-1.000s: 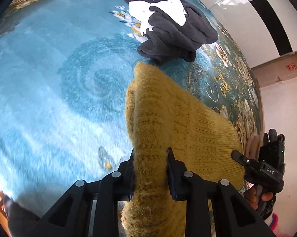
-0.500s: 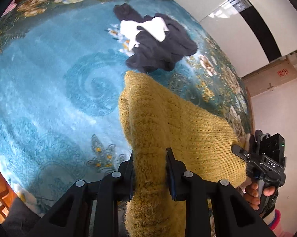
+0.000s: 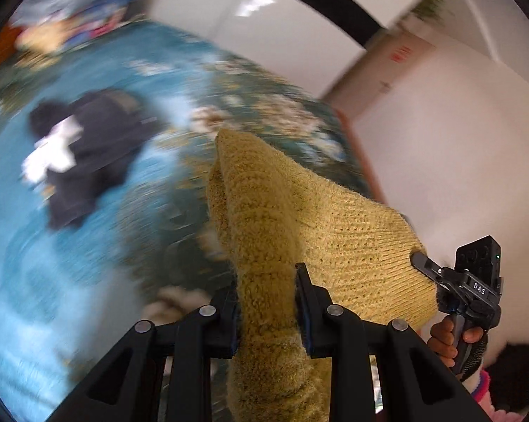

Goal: Fold clothes
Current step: 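Lift the folded sweater with both grippers and carry it to the folded clothes stack, then lower the sweater onto the pink and grey stack and open both grippers, then slide both grippers under the clothes stack and lift it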

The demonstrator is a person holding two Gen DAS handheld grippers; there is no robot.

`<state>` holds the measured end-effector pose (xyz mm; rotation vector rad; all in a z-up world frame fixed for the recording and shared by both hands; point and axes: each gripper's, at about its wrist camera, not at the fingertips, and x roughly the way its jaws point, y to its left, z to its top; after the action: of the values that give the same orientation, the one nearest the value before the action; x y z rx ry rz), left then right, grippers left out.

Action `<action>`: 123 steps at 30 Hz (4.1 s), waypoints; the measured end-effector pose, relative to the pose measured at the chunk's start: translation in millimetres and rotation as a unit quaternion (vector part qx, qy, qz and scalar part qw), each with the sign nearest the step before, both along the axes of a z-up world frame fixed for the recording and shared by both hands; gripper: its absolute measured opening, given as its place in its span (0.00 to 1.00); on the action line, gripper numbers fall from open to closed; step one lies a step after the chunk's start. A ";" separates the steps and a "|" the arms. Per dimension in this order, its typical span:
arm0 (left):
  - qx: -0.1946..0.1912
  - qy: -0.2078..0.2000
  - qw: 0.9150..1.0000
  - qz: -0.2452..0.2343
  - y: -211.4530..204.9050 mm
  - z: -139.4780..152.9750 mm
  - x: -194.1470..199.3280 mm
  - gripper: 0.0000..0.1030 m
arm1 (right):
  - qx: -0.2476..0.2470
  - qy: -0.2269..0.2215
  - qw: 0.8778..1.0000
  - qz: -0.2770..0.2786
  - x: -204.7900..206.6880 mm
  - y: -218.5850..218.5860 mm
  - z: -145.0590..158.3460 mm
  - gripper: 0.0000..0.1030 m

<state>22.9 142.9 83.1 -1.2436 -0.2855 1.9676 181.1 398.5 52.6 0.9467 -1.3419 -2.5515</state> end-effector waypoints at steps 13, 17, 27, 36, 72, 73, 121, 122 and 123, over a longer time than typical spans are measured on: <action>0.043 -0.008 0.988 -0.148 248.8 37.4 6.8 0.26 | 0.079 0.039 0.981 -0.175 130.2 188.9 92.1 0.29; 0.024 -0.007 0.986 -0.163 293.2 28.0 12.1 0.26 | 0.070 0.022 0.979 -0.191 136.1 228.4 75.3 0.29; -0.018 -0.036 0.987 -0.153 317.3 -26.2 1.1 0.27 | 0.030 -0.025 0.975 -0.220 141.3 304.5 10.1 0.28; -0.027 -0.049 0.991 -0.122 298.9 -37.4 -12.2 0.43 | 0.013 -0.045 0.974 -0.223 142.6 307.4 -21.2 0.28; -0.095 0.022 0.979 -0.181 340.1 -51.4 20.7 0.47 | 0.159 -0.155 0.961 -0.164 73.6 280.0 -24.6 0.48; -0.088 0.021 0.980 -0.177 335.8 -49.6 19.6 0.47 | 0.161 -0.156 0.961 -0.162 71.4 279.1 -24.1 0.48; -0.063 0.087 0.982 -0.157 250.9 -49.7 83.9 0.80 | 0.296 -0.116 0.935 -0.160 95.8 161.4 13.6 0.60; -0.064 0.086 0.982 -0.153 249.2 -52.4 84.7 0.80 | 0.300 -0.115 0.933 -0.161 96.4 155.1 10.7 0.60; -0.065 0.085 0.983 -0.151 247.4 -55.2 85.9 0.81 | 0.304 -0.111 0.932 -0.163 98.3 146.9 7.8 0.60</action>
<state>108.9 390.3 27.9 -1.1159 0.1138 1.8339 279.5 545.4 60.3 1.2163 -0.7878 -3.3030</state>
